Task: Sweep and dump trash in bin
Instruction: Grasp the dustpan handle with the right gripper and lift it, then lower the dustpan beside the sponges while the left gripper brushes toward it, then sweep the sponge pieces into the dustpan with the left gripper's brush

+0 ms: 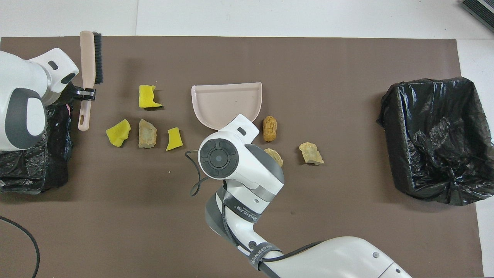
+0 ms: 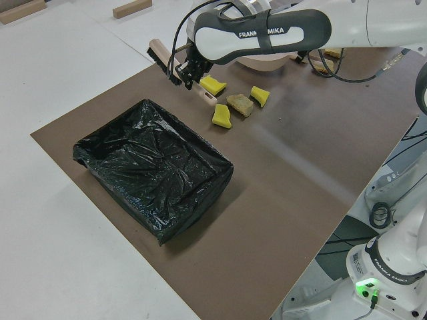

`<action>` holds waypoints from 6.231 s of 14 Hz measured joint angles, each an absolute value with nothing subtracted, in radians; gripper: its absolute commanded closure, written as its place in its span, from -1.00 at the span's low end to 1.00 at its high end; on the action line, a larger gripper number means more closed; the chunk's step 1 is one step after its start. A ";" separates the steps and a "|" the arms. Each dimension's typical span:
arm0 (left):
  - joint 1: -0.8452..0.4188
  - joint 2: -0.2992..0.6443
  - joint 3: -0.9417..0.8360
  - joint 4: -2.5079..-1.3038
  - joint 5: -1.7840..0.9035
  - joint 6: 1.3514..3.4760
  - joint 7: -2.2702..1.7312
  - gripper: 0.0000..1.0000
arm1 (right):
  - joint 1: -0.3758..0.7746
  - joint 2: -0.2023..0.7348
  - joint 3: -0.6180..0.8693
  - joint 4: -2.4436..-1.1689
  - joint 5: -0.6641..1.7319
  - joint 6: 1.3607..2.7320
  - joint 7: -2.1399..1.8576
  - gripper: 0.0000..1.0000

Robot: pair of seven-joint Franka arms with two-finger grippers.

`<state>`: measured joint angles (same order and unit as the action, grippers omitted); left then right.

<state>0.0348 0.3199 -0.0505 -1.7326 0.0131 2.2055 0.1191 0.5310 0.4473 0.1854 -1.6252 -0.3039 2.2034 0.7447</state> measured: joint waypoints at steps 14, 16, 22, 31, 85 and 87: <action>0.010 0.228 -0.080 -1.946 0.005 1.976 0.111 1.00 | 0.298 0.278 0.184 -1.699 -0.132 1.878 -0.536 1.00; -0.044 0.210 -0.083 -1.972 -0.026 1.977 0.105 1.00 | 0.269 0.273 0.183 -1.721 -0.132 1.887 -0.635 1.00; -0.244 0.178 -0.090 -1.997 -0.103 1.948 -0.058 1.00 | 0.275 0.269 0.191 -1.763 -0.130 1.973 -0.704 1.00; -0.140 0.065 -0.053 -1.981 -0.188 1.851 -0.220 1.00 | 0.363 0.292 0.192 -1.781 -0.131 2.044 -0.705 1.00; -0.110 0.265 -0.048 -1.825 0.020 2.109 0.043 1.00 | 0.389 0.390 0.196 -1.624 -0.133 1.977 -0.712 1.00; -0.114 0.313 -0.060 -1.792 0.021 2.104 0.051 1.00 | 0.397 0.390 0.196 -1.624 -0.133 1.975 -0.712 1.00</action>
<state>-0.1135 0.3125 -0.0595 -1.7921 0.0210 2.1036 0.0508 0.3966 0.3904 0.1959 -1.6236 -0.1334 1.9749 -0.7124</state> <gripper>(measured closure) 0.740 0.687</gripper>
